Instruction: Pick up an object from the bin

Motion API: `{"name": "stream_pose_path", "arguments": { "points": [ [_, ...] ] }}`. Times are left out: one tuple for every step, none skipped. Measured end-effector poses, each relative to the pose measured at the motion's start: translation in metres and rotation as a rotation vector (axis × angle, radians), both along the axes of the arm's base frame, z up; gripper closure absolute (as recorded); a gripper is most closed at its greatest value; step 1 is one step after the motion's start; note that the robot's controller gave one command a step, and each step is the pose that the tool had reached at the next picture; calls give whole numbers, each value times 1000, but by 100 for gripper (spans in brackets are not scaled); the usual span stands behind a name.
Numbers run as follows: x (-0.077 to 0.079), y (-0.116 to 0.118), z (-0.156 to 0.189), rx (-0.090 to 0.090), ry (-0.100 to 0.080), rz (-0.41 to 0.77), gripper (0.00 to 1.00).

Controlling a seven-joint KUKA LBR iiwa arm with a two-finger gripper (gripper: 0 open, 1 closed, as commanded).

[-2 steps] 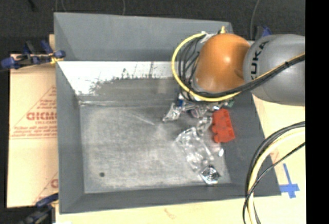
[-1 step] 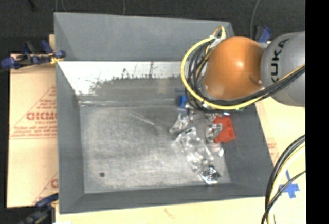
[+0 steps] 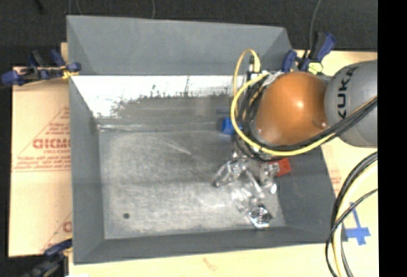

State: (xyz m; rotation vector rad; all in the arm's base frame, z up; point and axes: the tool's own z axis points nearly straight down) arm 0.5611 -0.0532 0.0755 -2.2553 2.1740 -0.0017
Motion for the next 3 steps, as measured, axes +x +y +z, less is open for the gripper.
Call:
{"name": "stream_pose_path", "arguments": {
  "points": [
    [13, -10, 2, -4, 2, 164, 0],
    [25, -12, -1, 0, 4, 241, 0],
    [27, -12, 0, 0, 1, 238, 100]
  ]
}}
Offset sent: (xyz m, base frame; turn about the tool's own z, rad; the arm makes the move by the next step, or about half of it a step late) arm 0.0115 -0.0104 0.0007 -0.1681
